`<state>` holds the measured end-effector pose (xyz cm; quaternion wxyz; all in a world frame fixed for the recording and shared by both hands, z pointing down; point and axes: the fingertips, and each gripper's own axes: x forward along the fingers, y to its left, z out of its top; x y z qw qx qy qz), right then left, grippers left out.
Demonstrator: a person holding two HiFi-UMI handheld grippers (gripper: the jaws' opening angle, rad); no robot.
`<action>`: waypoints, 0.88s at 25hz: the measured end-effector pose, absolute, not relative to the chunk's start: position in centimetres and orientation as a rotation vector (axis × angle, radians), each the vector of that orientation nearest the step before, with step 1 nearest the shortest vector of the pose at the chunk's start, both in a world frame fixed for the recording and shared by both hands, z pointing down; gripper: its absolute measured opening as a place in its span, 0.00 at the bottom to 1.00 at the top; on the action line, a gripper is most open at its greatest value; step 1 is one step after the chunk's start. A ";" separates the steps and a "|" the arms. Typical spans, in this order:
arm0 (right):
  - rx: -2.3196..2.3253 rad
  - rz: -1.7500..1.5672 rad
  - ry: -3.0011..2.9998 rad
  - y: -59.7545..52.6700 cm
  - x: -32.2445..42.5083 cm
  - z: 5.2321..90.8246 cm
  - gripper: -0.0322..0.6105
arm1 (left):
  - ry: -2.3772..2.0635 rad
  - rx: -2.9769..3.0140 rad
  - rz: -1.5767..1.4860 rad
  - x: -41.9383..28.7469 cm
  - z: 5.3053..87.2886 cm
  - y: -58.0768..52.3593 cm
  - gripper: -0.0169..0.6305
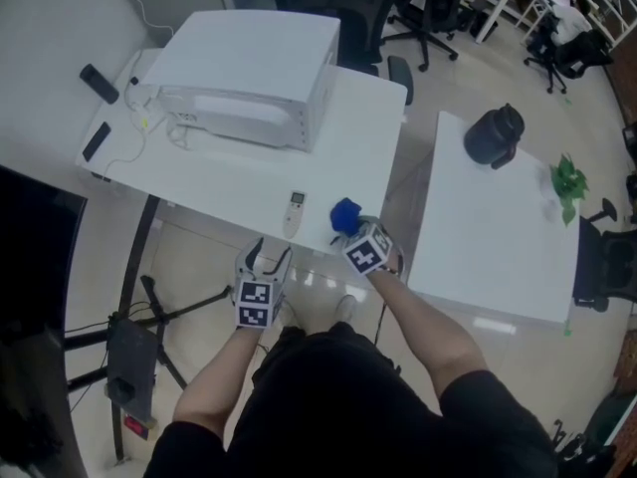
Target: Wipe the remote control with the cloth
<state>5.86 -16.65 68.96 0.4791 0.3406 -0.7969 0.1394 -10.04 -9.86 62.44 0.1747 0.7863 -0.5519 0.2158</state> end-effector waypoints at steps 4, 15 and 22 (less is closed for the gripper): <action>0.866 0.343 -1.940 -16.5 6.2 69.1 0.37 | -1.562 2.246 0.592 -10.7 61.7 -9.6 0.43; 1.123 0.309 -2.239 -8.4 3.2 54.4 0.40 | -1.354 2.642 0.561 -7.9 52.1 -7.7 0.41; 1.095 0.236 -2.404 -2.2 2.4 47.9 0.20 | -1.293 2.733 0.491 -3.3 47.2 -3.5 0.13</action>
